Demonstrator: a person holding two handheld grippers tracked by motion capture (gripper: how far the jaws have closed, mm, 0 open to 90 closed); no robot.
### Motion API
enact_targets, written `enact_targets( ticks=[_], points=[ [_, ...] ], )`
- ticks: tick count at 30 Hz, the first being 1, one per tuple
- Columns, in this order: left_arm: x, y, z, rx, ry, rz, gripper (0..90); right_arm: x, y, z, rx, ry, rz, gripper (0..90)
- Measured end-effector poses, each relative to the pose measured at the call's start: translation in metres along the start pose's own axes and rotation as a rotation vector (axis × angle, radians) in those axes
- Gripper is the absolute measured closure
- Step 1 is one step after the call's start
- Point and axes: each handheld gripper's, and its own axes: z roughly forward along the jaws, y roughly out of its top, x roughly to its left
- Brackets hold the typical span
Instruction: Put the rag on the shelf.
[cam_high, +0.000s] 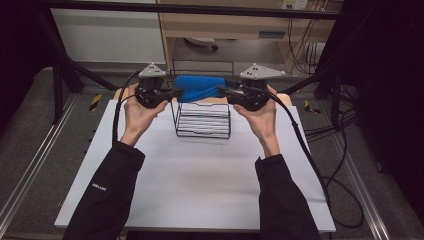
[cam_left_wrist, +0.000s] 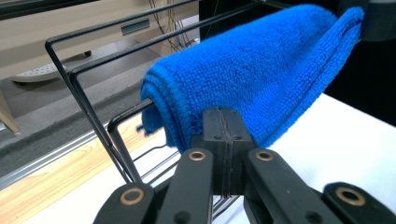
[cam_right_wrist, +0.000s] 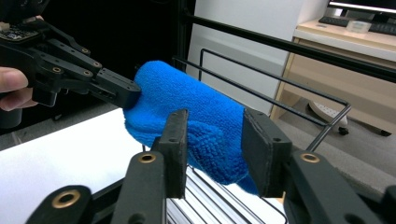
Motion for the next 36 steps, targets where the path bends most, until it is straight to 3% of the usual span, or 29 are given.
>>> enact_targets(
  ticks=[4,10,16,19,21,26,31,36],
  points=[
    [-0.001,-0.002,0.003,-0.004,0.011,0.020,90.0,0.002,-0.002,0.003,0.015,0.017,0.006,65.0],
    [0.000,-0.006,0.007,-0.001,0.019,0.024,90.0,0.004,-0.001,0.001,-0.006,0.041,0.024,65.0],
    [0.000,-0.009,0.009,-0.002,0.018,0.023,90.0,0.002,-0.015,0.006,0.076,0.050,0.042,90.0],
    [0.000,-0.010,0.010,-0.003,0.017,0.027,90.0,-0.002,-0.027,0.011,0.111,0.032,0.061,90.0],
    [0.001,-0.011,0.011,-0.005,0.017,0.025,90.0,-0.005,-0.033,0.014,0.133,-0.004,0.052,90.0],
    [0.002,-0.013,0.013,-0.012,0.016,0.018,90.0,-0.012,-0.039,0.017,0.115,-0.040,0.062,90.0],
    [0.001,-0.013,0.009,-0.015,0.007,0.013,89.8,-0.011,-0.039,0.014,0.082,-0.028,0.059,85.3],
    [-0.001,-0.015,-0.001,-0.019,-0.005,0.010,82.0,-0.008,-0.035,0.001,0.049,-0.012,0.067,71.9]
  ],
)
